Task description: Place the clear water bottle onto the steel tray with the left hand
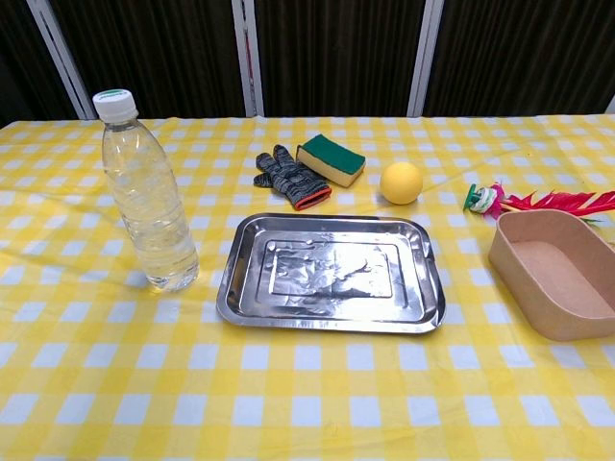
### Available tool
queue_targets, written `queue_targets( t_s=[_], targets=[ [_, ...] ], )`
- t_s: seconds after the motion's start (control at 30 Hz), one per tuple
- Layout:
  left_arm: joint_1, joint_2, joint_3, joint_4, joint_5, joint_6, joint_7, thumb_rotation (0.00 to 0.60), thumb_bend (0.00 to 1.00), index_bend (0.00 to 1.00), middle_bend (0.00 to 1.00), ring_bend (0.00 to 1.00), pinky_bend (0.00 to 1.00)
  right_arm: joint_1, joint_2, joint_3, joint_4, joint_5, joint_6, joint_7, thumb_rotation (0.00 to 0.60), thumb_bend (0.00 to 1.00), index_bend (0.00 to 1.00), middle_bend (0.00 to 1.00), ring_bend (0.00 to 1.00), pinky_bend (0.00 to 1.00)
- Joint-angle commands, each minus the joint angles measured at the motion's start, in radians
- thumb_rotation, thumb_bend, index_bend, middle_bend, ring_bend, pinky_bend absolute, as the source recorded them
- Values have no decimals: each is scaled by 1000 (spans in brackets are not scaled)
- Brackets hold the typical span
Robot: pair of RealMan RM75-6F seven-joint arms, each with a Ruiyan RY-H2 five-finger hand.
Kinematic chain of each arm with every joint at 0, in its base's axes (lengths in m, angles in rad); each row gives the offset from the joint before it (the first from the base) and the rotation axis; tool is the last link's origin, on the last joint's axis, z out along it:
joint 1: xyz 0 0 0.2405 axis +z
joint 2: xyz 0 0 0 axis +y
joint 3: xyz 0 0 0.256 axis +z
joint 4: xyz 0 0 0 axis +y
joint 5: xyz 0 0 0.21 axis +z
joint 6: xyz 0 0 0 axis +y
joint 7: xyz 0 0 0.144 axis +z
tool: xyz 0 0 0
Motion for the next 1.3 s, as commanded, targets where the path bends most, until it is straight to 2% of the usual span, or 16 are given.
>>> queue_targets(
  t_s=[0.03, 0.8, 0.9, 1.03, 1.13, 1.3],
  targets=[
    [1, 1, -4, -3, -3, -4, 0, 600, 254, 57, 6, 0, 0, -2, 1, -3, 0, -2, 1, 0, 600, 49, 81, 0, 0, 0],
    [-17, -46, -20, 23, -11, -61, -10, 600, 247, 72, 19, 0, 0, -19, 25, -11, -23, -2, 5, 30, 600, 49, 81, 0, 0, 0],
    [-51, -55, -23, 13, -29, -141, -89, 600, 230, 73, 19, 0, 0, -17, 27, -13, -26, 10, -14, 30, 600, 50, 81, 0, 0, 0],
    [-123, -31, -25, -60, -74, -331, -282, 600, 222, 73, 18, 0, 0, -16, 30, -13, -37, 14, -21, 21, 600, 49, 81, 0, 0, 0],
    [-189, -3, -45, -114, -112, -478, -437, 600, 220, 73, 18, 0, 0, -16, 32, -12, -42, 17, -24, 18, 600, 49, 81, 0, 0, 0],
    [-246, -45, -85, -114, -142, -548, -513, 600, 219, 73, 18, 0, 0, -15, 34, -10, -41, 23, -30, 22, 600, 49, 81, 0, 0, 0]
  ],
)
